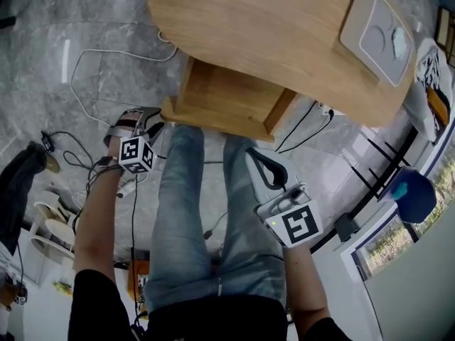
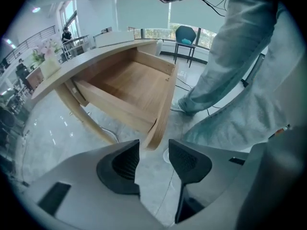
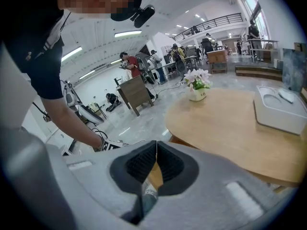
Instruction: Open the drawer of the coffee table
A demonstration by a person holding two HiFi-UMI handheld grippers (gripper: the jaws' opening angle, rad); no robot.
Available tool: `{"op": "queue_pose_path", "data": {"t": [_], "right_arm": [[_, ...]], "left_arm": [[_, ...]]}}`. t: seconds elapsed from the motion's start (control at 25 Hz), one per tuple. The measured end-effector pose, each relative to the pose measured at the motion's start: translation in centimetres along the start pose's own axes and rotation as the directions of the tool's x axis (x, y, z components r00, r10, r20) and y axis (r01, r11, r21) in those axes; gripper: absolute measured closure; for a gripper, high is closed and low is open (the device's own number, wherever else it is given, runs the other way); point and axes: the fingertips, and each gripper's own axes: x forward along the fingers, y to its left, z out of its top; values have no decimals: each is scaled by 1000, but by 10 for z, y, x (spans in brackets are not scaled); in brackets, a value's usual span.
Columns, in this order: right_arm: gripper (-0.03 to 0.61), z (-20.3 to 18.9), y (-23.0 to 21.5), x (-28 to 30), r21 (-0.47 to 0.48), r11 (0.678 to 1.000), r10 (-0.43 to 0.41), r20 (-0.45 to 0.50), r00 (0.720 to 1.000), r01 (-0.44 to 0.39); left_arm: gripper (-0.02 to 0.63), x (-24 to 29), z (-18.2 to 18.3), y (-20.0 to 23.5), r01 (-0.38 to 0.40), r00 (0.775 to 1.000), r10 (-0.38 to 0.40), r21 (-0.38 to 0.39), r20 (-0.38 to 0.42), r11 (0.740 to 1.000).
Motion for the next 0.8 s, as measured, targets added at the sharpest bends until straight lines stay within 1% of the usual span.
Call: {"op": "queue_pose_path", "data": {"t": [0.08,0.2,0.24,0.32,0.4,0.52,0.6,0.72,0.8], "right_arm": [[578,14,1,-6,-18,1000,3,18,1000,-3],[578,40,4,-15,-55,998,13,66,998,-9],[578,49,4,-19,-66,998,16,79,997,-10],[578,62,5,-28,-86,996,16,91,996,-9],[578,75,7,-35,-102,995,17,99,995,-7],[578,98,12,-46,-114,993,18,119,993,-4],[578,108,15,-57,-112,994,14,127,992,0],[578,131,21,-73,-115,993,17,155,988,1],[578,145,24,-83,-112,994,21,166,986,-3]], "left_arm": [[427,-19,9,7,-23,999,25,-61,24,998],[498,-53,31,24,-73,993,87,-171,77,983],[531,-67,42,31,-92,989,114,-210,95,973],[563,-94,66,46,-128,977,171,-288,129,949],[588,-118,90,59,-143,961,216,-357,173,923],[598,-156,123,72,-134,926,277,-464,255,876],[600,-182,142,77,-123,898,318,-521,304,845],[600,-228,178,91,-129,852,391,-584,349,801],[600,-259,201,101,-127,822,431,-616,374,777]]}}
